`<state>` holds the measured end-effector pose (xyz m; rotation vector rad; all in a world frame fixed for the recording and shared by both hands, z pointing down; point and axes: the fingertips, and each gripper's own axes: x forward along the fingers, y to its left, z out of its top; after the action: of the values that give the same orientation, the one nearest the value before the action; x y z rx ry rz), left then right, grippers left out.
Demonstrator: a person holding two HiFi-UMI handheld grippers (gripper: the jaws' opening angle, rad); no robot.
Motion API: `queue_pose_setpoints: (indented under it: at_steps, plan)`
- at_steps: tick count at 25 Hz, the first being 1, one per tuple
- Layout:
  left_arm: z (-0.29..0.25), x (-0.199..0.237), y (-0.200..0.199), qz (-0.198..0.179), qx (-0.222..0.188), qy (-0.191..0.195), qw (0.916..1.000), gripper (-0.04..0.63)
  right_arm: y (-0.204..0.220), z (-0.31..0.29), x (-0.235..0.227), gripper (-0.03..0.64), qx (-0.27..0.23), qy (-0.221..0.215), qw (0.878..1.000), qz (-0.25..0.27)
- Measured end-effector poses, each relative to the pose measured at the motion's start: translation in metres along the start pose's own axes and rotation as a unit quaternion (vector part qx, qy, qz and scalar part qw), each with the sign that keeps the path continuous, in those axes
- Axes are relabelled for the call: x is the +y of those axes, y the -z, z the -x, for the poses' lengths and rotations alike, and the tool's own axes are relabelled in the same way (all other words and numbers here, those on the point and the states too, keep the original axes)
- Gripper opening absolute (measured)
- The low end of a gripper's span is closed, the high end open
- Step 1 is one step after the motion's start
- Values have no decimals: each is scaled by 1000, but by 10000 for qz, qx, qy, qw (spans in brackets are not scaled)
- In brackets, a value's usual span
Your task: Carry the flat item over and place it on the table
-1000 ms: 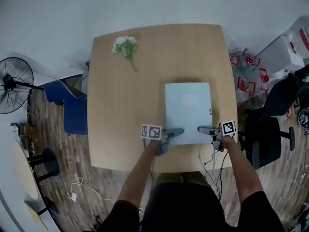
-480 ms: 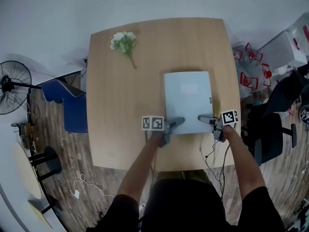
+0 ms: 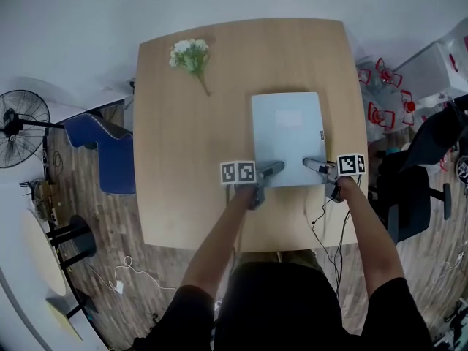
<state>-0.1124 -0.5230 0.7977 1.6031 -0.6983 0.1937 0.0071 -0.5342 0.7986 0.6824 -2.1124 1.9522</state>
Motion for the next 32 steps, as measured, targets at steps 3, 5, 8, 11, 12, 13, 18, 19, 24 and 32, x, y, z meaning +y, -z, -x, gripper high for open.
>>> queue_pose_setpoints:
  at_steps: [3, 5, 8, 11, 12, 13, 18, 19, 24, 32]
  plan:
    - [0, -1, -16, -179, -125, -66, 9997, 477, -13, -1, 3, 434, -196, 173, 9996, 73]
    - [0, 2, -28, -320, -180, -265, 9990, 485, -21, -4, 4, 440, -310, 342, 9988, 161]
    - [-3, 4, -42, -639, -215, -665, 9955, 492, -32, -6, 0, 457, -424, 693, 9962, 312]
    - [-8, 5, -50, -801, -228, -940, 9921, 492, -40, -7, -7, 472, -417, 992, 9935, 359]
    - [-9, 6, -53, -822, -237, -1014, 9912, 492, -42, -8, -9, 474, -371, 1075, 9929, 356]
    - [-11, 7, -55, -841, -243, -1074, 9903, 494, -44, -9, -10, 477, -299, 1143, 9924, 335]
    - [-14, 12, -67, -949, -332, -1215, 9875, 506, -49, -14, -10, 479, -107, 1310, 9904, 419]
    - [-14, 12, -68, -969, -370, -1274, 9864, 502, -52, -14, -9, 479, -145, 1419, 9881, 584]
    - [-16, 18, -71, -1058, -449, -1554, 9811, 495, -62, -18, -13, 468, 42, 1992, 9716, 1277]
    - [-14, 17, -73, -1540, -417, -1712, 9722, 495, -65, -21, -17, 480, -94, 1936, 9718, 1342]
